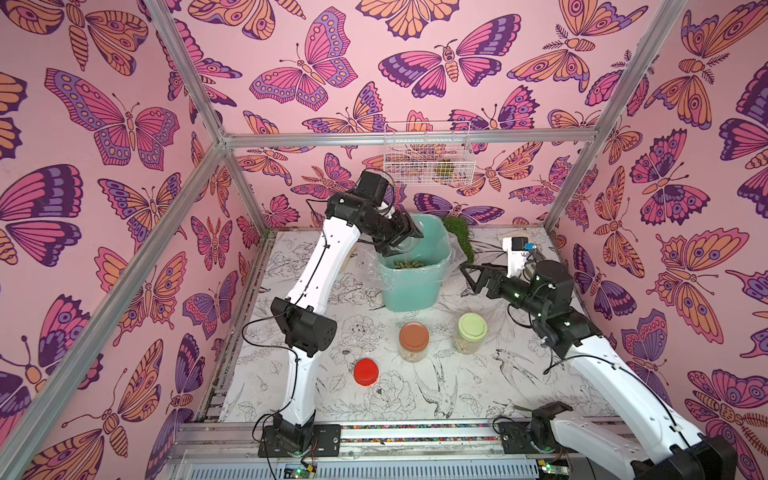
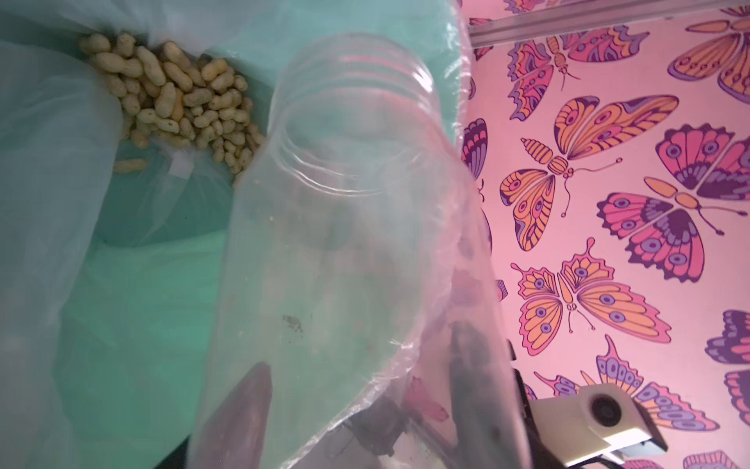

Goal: Empty moldy peanuts from jars
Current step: Pour the moldy peanuts from the jar into the trash bin, then place the jar at the center of the board.

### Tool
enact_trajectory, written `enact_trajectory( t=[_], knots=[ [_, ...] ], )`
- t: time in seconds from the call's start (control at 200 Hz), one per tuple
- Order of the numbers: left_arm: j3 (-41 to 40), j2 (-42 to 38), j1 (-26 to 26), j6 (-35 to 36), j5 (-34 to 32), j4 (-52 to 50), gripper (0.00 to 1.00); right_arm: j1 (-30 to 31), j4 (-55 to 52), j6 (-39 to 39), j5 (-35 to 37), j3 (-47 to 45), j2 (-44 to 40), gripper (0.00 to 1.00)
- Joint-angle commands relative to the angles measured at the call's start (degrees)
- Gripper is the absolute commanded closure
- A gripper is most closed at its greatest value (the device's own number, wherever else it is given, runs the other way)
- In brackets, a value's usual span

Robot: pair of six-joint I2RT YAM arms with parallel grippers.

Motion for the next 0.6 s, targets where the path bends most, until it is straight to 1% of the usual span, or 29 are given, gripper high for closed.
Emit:
enact_trajectory(
  t=[0.0, 0.245, 0.371, 0.441, 0.471, 0.511, 0.596],
  knots=[
    [0.6, -2.3, -0.4, 8.0, 5.5, 1.3, 1.0, -0.3, -2.7, 2.9, -4.0, 4.7, 1.3, 0.01],
    [-0.4, -4.1, -0.3, 18.7, 5.9, 1.4, 1.0, -0.3, 1.9, 12.5, -6.7, 8.4, 4.3, 0.01],
    [-0.7, -4.8, -0.2, 22.4, 4.5, 1.4, 1.0, -0.6, 2.1, 12.1, -9.9, 11.6, 6.6, 0.01],
    [-2.1, -6.0, -0.6, 25.5, 2.7, 1.5, 1.0, -1.7, 1.8, 11.3, -13.1, 13.7, 8.5, 0.01],
    [-3.4, -6.8, -0.8, 26.8, 1.9, 2.0, 1.0, -2.3, 1.6, 11.0, -14.3, 14.8, 9.4, 0.0],
    [-5.9, -8.5, -1.0, 28.6, 1.3, 3.3, 1.0, -3.4, 1.6, 10.9, -17.9, 16.2, 10.8, 0.0],
    [-15.4, -13.9, -1.2, 31.4, 0.9, 9.7, 1.0, -5.4, 1.1, 10.7, -23.6, 20.0, 14.3, 0.01]
  ],
)
